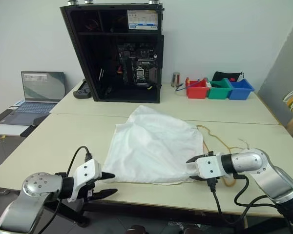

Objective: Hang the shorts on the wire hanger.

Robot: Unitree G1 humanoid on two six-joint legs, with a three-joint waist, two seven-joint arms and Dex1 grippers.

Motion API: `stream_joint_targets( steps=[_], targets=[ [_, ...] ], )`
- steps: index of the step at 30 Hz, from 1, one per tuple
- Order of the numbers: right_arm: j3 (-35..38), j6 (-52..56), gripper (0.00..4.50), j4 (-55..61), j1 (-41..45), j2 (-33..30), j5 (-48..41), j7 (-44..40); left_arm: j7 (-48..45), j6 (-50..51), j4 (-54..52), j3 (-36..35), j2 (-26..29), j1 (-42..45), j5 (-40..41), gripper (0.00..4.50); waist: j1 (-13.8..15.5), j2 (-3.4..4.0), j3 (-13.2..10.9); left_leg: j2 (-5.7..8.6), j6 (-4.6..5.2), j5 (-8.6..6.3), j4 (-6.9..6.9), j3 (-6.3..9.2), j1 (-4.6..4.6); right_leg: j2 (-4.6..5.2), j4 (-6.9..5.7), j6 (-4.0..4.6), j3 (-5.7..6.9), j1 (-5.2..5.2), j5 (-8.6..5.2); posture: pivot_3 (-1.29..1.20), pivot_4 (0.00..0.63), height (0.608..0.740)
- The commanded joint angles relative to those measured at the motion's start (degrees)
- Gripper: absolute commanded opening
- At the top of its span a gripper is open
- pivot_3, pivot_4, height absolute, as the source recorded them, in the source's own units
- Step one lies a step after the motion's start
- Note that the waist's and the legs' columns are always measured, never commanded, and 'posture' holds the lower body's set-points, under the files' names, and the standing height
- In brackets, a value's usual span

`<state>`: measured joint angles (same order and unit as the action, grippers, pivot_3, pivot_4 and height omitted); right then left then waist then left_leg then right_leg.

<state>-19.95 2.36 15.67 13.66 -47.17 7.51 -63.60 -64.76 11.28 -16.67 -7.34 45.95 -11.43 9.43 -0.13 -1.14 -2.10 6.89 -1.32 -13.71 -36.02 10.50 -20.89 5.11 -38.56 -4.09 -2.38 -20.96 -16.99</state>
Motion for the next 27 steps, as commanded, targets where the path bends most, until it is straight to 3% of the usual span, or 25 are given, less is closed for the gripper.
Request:
stream_joint_targets(
  steps=[1, 13, 26, 27],
  targets=[
    [0.3, -1.9, 2.52, 0.3, 0.0, -0.1, 0.8, 0.7, 1.7, -5.3, 3.5, -0.3, 0.6, 1.6, -1.2, 2.54, 0.0, -0.02, 0.0, -0.05, -0.05, -0.11, -0.01, -0.1, 0.0, -0.07, -0.01, 0.08, 0.03, -0.07, 0.11, -0.06, 0.004, 0.74],
    [-0.1, -0.3, 2.52, 2.1, -2.6, -0.9, 0.1, -0.9, -2.3, -10.9, 11.0, 3.9, 4.5, 2.2, -1.7, 2.54, -0.3, 0.04, 0.0, -0.79, -0.18, -0.56, -0.06, -0.32, 0.09, -0.74, -0.04, 0.03, -0.03, -0.15, -0.12, -0.07, 0.008, 0.74],
    [-2.9, -0.9, 2.52, -4.1, -1.5, 0.2, 4.0, -0.3, -2.7, -15.3, 21.5, 10.0, 4.5, 9.1, -5.5, 2.54, -0.8, 0.24, 0.0, -1.44, -0.35, -0.66, -0.05, -0.64, 0.2, -1.19, -0.14, 0.3, -0.01, -0.3, -0.01, -0.08, 0.004, 0.74],
    [-2.9, -1.1, 2.33, -5.0, -1.3, 0.3, 4.2, 0.0, -2.9, -15.8, 22.5, 10.4, 4.6, 9.5, -5.8, 2.38, -0.9, 0.27, 0.0, -1.44, -0.35, -0.66, -0.06, -0.66, 0.26, -1.19, -0.15, 0.3, -0.02, -0.24, -0.01, -0.08, 0.004, 0.74]
  ],
)
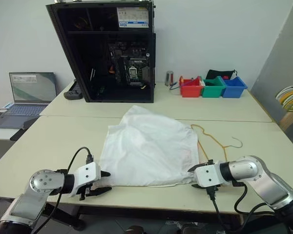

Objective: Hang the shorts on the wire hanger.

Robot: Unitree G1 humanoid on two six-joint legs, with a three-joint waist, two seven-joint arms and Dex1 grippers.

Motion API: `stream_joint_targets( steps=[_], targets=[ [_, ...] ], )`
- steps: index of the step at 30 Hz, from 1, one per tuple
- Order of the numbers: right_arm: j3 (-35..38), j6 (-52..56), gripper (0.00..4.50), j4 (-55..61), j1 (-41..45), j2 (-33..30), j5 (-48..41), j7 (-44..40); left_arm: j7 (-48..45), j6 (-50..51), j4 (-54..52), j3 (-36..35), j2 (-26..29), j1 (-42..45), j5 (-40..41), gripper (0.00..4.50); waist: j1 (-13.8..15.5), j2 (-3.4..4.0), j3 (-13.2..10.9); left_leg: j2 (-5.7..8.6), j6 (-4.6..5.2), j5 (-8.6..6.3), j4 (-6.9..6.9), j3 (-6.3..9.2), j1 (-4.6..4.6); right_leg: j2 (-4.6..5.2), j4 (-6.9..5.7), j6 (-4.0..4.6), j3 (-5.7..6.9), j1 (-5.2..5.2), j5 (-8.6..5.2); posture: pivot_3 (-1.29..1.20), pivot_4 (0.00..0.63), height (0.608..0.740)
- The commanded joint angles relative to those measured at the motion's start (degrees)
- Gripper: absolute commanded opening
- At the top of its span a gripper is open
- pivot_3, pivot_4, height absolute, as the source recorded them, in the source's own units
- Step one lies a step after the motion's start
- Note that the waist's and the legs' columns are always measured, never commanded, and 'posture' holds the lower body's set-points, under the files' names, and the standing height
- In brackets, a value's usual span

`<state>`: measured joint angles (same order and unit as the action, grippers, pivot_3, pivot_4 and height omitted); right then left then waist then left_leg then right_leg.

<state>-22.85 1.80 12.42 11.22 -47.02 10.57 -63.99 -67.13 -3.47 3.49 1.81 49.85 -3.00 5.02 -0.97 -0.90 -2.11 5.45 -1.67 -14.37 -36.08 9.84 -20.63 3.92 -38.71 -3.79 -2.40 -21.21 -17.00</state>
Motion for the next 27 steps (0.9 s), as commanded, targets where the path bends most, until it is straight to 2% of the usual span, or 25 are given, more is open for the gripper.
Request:
stream_joint_targets(
  steps=[1, 3, 7, 11, 12, 16, 18, 21, 27],
  targets=[
    [0.2, -0.5, 2.14, -2.4, 1.4, 0.5, 1.1, 0.7, -0.6, -1.7, 3.3, 1.6, 0.8, 1.5, -1.6, 2.19, -0.2, 0.03, 0.0, -0.01, 0.0, 0.0, 0.0, -0.04, 0.08, 0.0, 0.0, -0.01, 0.0, 0.06, 0.0, -0.08, 0.002, 0.74],
    [0.2, -0.5, 1.88, -3.0, 1.9, 0.7, 0.9, 0.7, -0.3, -2.9, 5.3, 2.0, 0.6, 2.7, -2.2, 1.96, -0.2, 0.06, 0.1, -0.07, 0.0, -0.01, 0.01, -0.1, 0.24, 0.02, -0.01, -0.02, 0.03, 0.15, 0.01, -0.08, 0.001, 0.74],
    [0.4, 0.8, 0.82, -2.4, 2.4, 1.5, 0.2, 0.7, 0.1, -3.7, 7.7, 2.5, 0.4, 5.1, -2.4, 1.01, -0.5, 0.17, 0.1, -0.1, 0.0, -0.01, 0.01, -0.16, 0.34, 0.03, -0.1, -0.03, 0.02, 0.17, 0.01, -0.09, 0.001, 0.74],
    [0.5, 1.4, 0.0, -1.9, 2.4, 1.7, 0.0, 0.6, 0.4, -3.5, 8.7, 2.4, 0.2, 6.8, -2.0, 0.22, -0.7, 0.17, 0.1, -0.13, 0.0, -0.01, 0.03, -0.14, 0.33, 0.02, -0.17, -0.01, 0.02, 0.1, 0.01, -0.09, 0.001, 0.74],
    [0.6, 1.7, 0.0, -1.6, 2.4, 1.8, -0.1, 0.5, 0.5, -3.2, 8.9, 2.2, 0.1, 7.6, -1.8, 0.03, -0.7, 0.16, 0.1, -0.13, 0.0, -0.01, 0.03, -0.14, 0.33, 0.02, -0.17, -0.01, 0.02, 0.1, 0.0, -0.09, 0.001, 0.74],
    [1.3, 3.0, 0.0, -0.3, 2.7, 1.8, -1.4, -0.1, 0.2, 0.0, 7.1, 1.5, -0.1, 9.7, 0.2, 0.03, -0.8, 0.1, 0.1, -0.12, -0.01, -0.01, 0.03, -0.14, 0.29, 0.02, -0.17, -0.01, 0.03, 0.05, 0.01, -0.09, 0.0, 0.74],
    [2.1, 4.7, 0.0, 1.8, 2.7, 0.9, -3.0, -1.6, -3.2, 6.0, 1.7, 1.5, 2.2, 8.2, 3.1, 0.03, -0.8, 0.11, 0.1, -0.12, -0.01, -0.02, 0.03, -0.16, 0.27, 0.02, -0.17, -0.01, 0.01, 0.04, 0.01, -0.08, 0.0, 0.74],
    [3.4, 7.6, 0.0, 6.3, 2.2, -1.4, -6.8, -5.4, -11.7, 15.0, -9.2, 0.5, 9.9, 2.1, 9.2, 0.03, -1.5, -0.03, 0.0, -0.14, -0.09, -0.06, 0.01, -0.21, -0.09, 0.01, -0.23, 0.01, -0.06, -0.11, -0.01, -0.08, 0.0, 0.74],
    [5.7, 15.9, 0.0, 13.5, 2.6, -6.2, -14.9, -11.9, -19.4, 25.7, -21.2, -4.9, 18.9, -3.8, 20.1, 0.03, -1.6, 0.05, -0.3, -0.21, -0.13, -0.11, 0.03, -0.23, -0.15, 0.01, -0.16, 0.07, 0.0, -0.14, -0.04, -0.07, 0.0, 0.74]
  ],
)
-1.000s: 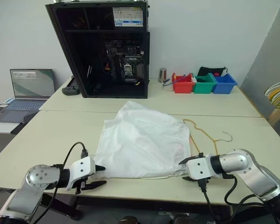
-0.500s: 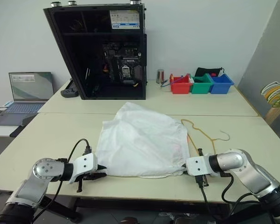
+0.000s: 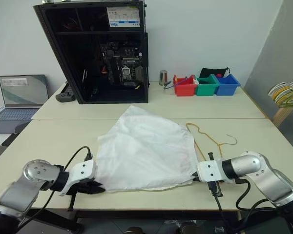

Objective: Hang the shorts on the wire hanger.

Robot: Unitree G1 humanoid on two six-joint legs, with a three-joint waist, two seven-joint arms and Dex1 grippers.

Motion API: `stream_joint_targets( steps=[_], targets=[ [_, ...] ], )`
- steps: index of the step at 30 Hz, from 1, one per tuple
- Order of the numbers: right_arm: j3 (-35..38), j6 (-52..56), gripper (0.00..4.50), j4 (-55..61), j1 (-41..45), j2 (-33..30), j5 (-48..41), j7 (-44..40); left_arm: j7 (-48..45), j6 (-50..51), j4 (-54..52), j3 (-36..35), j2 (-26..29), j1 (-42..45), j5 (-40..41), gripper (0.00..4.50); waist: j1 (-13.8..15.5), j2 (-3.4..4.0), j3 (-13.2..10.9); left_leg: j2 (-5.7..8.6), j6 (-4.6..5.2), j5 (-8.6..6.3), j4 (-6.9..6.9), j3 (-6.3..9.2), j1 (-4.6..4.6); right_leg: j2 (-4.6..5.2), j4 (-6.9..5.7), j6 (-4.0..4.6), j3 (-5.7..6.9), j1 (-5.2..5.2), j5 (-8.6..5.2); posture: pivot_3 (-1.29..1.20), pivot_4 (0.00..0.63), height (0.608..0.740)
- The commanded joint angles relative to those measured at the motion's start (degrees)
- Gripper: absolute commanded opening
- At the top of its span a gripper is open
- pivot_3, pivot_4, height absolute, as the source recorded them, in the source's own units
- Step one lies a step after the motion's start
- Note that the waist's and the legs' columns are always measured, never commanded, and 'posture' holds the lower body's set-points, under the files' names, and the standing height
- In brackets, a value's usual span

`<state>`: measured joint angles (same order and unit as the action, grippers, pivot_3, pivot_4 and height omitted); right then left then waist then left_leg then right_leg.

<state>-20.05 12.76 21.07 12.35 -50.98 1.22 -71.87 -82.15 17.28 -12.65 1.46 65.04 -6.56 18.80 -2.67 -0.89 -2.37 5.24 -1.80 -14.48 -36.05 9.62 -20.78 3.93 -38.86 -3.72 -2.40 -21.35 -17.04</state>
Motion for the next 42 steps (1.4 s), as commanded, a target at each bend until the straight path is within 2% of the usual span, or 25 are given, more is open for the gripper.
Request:
stream_joint_targets(
  steps=[1, 2, 4, 7, 11, 14, 16, 18, 21, 22, 24, 25, 28, 30, 31, 35, 36, 39, 42],
  targets=[
    [3.5, 7.2, 0.0, 6.2, 2.1, -3.3, -7.5, -5.6, -6.2, 6.7, -6.0, -5.6, 5.3, -0.3, 8.2, 0.03, 0.2, 0.04, -0.2, 0.0, 0.0, 0.0, -0.01, 0.0, 0.02, 0.0, -0.01, 0.0, 0.01, 0.02, 0.0, -0.07, 0.0, 0.74],
    [3.8, 8.7, 0.0, 7.1, 2.7, -4.0, -8.8, -6.7, -7.3, 7.9, -6.6, -6.3, 6.3, -0.2, 9.5, 0.03, 0.4, 0.04, -0.4, -0.01, 0.01, 0.0, -0.03, 0.0, 0.04, 0.0, -0.05, 0.02, 0.03, 0.04, -0.01, -0.06, 0.0, 0.74],
    [2.7, 10.3, 0.0, 2.2, 7.6, -2.6, -8.7, -7.0, -5.0, 7.4, 0.1, -2.1, 3.5, 9.4, 5.9, 0.03, 0.7, 0.2, -0.6, -0.14, 0.02, 0.0, -0.03, -0.05, 0.03, 0.0, -0.04, 0.25, 0.1, 0.03, -0.14, -0.07, 0.0, 0.74],
    [0.5, 6.2, 0.0, -8.9, 15.0, 1.2, -4.1, -3.9, 2.6, 0.7, 14.6, 4.0, -4.0, 24.9, -4.5, 0.03, 0.9, 0.37, -0.7, -0.53, 0.02, 0.01, 0.01, -0.58, 0.51, -0.01, 0.03, 0.31, 0.37, 0.26, -0.18, -0.07, 0.0, 0.74],
    [-0.1, 1.8, 0.0, -26.5, 26.5, 9.2, 0.0, 2.9, 15.0, -11.8, 38.9, 8.8, -13.1, 44.8, -17.3, 0.03, 0.7, -0.12, -0.4, -0.87, -0.01, 0.02, -0.02, -0.86, 0.77, -0.52, 0.04, 0.11, 0.33, 0.55, 0.21, -0.07, 0.0, 0.74],
    [0.4, -5.2, 0.0, -44.6, 37.5, 15.9, 5.6, 15.2, 30.0, -21.2, 58.0, 11.0, -18.0, 59.5, -25.8, 0.03, -0.2, -0.68, -0.7, -0.91, -0.35, 0.1, -0.11, -0.88, 0.09, -0.76, -0.04, 0.81, 0.2, -0.08, 0.72, -0.08, 0.0, 0.74],
    [1.0, -12.5, 0.0, -59.1, 47.6, 19.8, 10.8, 30.3, 46.5, -24.2, 70.1, 10.7, -20.3, 71.6, -30.2, 0.03, -1.1, -0.81, -0.6, -0.95, -1.25, 0.65, -0.08, -0.73, -0.6, -0.78, -0.02, 0.91, 0.16, -0.91, 1.14, -0.08, 0.0, 0.74],
    [1.7, -18.9, 0.0, -70.7, 57.6, 22.2, 15.1, 47.4, 65.9, -25.2, 78.0, 10.4, -20.1, 82.9, -34.5, 0.03, -2.1, -0.91, -0.6, -0.88, -1.35, 0.71, -0.17, -0.69, -0.97, -0.7, 0.0, 0.85, 0.09, -1.28, 1.18, -0.09, 0.0, 0.74],
    [3.2, -27.4, 0.0, -77.4, 66.9, 22.8, 18.7, 66.8, 83.3, -27.3, 82.0, 7.7, -16.9, 94.3, -35.8, 0.03, -3.9, -1.03, -0.7, -0.83, -1.47, 0.78, -0.25, -0.71, -2.17, -0.39, -0.18, 0.83, -0.04, -2.61, 1.24, -0.09, 0.0, 0.74],
    [3.1, -30.6, 0.0, -77.8, 67.9, 22.6, 19.4, 69.7, 87.0, -29.5, 82.0, 7.3, -15.8, 95.8, -36.3, 0.03, -4.4, -1.05, -0.7, -0.82, -1.52, 0.81, -0.25, -0.7, -2.52, -0.38, -0.21, 0.83, -0.08, -3.02, 1.26, -0.09, 0.0, 0.74],
    [2.4, -35.5, 0.0, -78.2, 68.3, 22.2, 21.0, 73.3, 93.9, -34.0, 81.3, 7.0, -13.8, 96.6, -37.6, 0.03, -5.5, -1.03, -0.5, -0.78, -1.53, 0.81, -0.1, -0.72, -2.52, -0.3, -0.11, 0.79, -0.13, -3.14, 1.23, -0.09, 0.0, 0.74],
    [2.2, -37.8, 0.0, -77.5, 67.2, 22.3, 20.8, 72.5, 95.1, -36.8, 79.6, 6.6, -12.8, 94.8, -37.7, 0.03, -5.9, -0.96, -0.4, -0.78, -1.41, 0.74, 0.08, -0.71, -2.32, -0.3, -0.06, 0.68, -0.17, -3.08, 1.17, -0.09, 0.0, 0.74],
    [1.7, -42.6, 0.0, -75.0, 61.9, 23.3, 18.2, 64.7, 91.2, -40.8, 74.1, 4.6, -11.8, 86.0, -35.0, 0.03, -6.6, -0.34, 0.3, -0.78, -1.1, 0.5, 0.23, -0.79, -1.83, -0.31, -0.1, 0.36, -0.21, -2.63, 0.96, -0.08, 0.0, 0.74],
    [1.5, -42.7, 0.0, -72.8, 57.5, 24.0, 15.6, 57.5, 87.3, -40.5, 67.4, 2.5, -11.8, 77.5, -32.2, 0.03, -6.8, -0.28, 0.2, -0.74, -1.08, 0.49, 0.24, -0.78, -1.65, -0.31, -0.11, 0.38, -0.21, -2.41, 0.97, -0.07, 0.0, 0.74],
    [1.2, -42.1, 0.0, -70.5, 54.1, 24.3, 13.5, 52.3, 85.2, -38.8, 61.4, 0.6, -11.7, 70.5, -30.1, 0.03, -6.9, -0.22, 0.2, -0.69, -1.06, 0.48, 0.21, -0.76, -1.61, -0.32, -0.15, 0.47, -0.19, -2.34, 1.03, -0.06, 0.0, 0.74],
    [-1.6, -32.7, 0.0, -59.0, 41.6, 23.6, 8.8, 34.0, 79.5, -25.2, 37.4, -8.4, -12.9, 44.8, -23.3, 0.03, -7.5, -0.19, 0.2, -0.73, -0.69, 0.47, -0.07, -0.68, -1.08, -0.71, -0.17, 0.58, -0.35, -1.83, 1.61, -0.06, 0.0, 0.74],
    [-3.0, -30.1, 0.0, -53.9, 37.3, 22.4, 8.3, 30.1, 76.1, -19.7, 28.5, -11.0, -13.5, 34.0, -20.8, 0.03, -7.7, -0.19, 0.2, -0.75, -0.69, 0.47, -0.25, -0.58, -1.11, -0.79, -0.26, 0.61, -0.25, -1.81, 1.64, -0.06, 0.0, 0.74],
    [-3.4, -21.7, 0.0, -41.7, 29.4, 20.3, 8.0, 24.5, 67.6, -5.1, 9.4, -16.2, -14.4, 12.9, -15.1, 0.03, -8.0, 0.11, 0.3, -0.94, -0.64, 0.5, -0.13, -0.36, -0.86, -0.8, -0.33, 0.78, -0.29, -1.72, 1.71, -0.06, 0.0, 0.74],
    [-3.8, -17.1, 0.0, -34.2, 24.3, 18.3, 8.9, 21.4, 56.7, 4.2, 3.6, -16.9, -10.1, 2.5, -11.2, 0.03, -7.1, 0.11, 0.3, -0.99, -0.65, 0.51, -0.09, -0.23, -1.01, -0.82, -0.48, 0.97, -0.15, -1.87, 1.59, -0.05, 0.0, 0.74]
  ],
)
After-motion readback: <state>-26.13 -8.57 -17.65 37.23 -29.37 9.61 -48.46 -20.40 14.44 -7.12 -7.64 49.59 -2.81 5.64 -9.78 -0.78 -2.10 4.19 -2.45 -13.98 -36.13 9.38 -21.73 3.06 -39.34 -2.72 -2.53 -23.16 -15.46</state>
